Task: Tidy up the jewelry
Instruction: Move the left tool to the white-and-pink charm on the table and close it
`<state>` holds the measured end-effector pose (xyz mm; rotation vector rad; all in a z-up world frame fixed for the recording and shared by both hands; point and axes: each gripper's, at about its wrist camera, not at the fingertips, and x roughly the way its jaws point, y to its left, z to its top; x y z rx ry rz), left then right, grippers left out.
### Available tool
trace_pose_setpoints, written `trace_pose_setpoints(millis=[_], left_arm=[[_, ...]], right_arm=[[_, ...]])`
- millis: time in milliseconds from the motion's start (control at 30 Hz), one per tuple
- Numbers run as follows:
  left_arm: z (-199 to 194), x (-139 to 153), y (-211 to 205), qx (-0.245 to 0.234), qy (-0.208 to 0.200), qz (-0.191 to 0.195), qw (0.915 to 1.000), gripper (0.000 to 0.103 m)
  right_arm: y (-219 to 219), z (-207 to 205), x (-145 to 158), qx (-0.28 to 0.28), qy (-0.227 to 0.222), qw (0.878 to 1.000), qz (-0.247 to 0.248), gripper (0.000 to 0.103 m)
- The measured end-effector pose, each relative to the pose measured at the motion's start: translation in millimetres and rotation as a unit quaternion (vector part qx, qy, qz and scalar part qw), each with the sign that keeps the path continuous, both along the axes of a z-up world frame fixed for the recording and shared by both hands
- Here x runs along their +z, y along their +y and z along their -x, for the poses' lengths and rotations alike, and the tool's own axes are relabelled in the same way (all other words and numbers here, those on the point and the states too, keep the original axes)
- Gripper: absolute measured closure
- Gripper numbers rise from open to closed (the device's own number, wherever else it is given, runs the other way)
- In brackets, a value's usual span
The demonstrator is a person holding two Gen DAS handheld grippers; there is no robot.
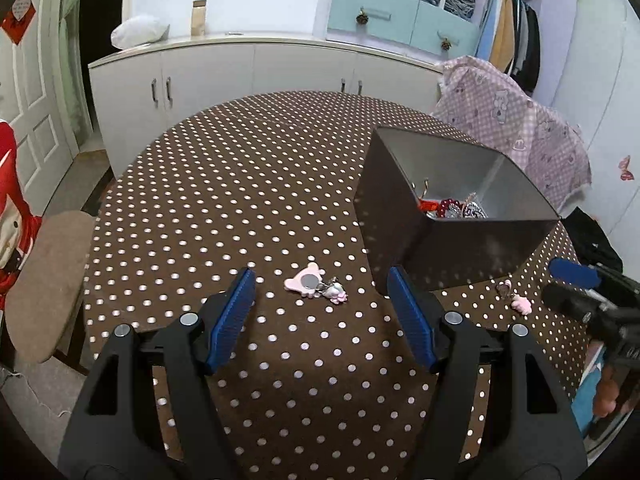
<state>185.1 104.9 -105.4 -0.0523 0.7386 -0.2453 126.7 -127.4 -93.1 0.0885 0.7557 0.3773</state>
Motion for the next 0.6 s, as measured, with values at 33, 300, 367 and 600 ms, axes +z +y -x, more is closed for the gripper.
trace_pose_setpoints(millis=[33,300,367,600], left_arm=[[-1,-2,-1,-0.002,0.001,-0.002,1.0,0.047],[-9,-8,-7,-0.011,0.019,-0.033,0.9992,0.072],[-9,-7,-7,-0.01,0.019,-0.03,0.9993,0.073],[4,-6,-4,-0.008,0.0,-0.032,0.9994,0.073]], right_arm=[[2,0,-3,0.0,0.002,1.0,0.006,0.046],[14,3,-18,0.008,-0.013,0.998,0.062,0.088],[11,2,-19,0.008,-0.011,0.999,0.053,0.088],[4,0,-16,0.005,-0.007,0.999,0.035,0.088]])
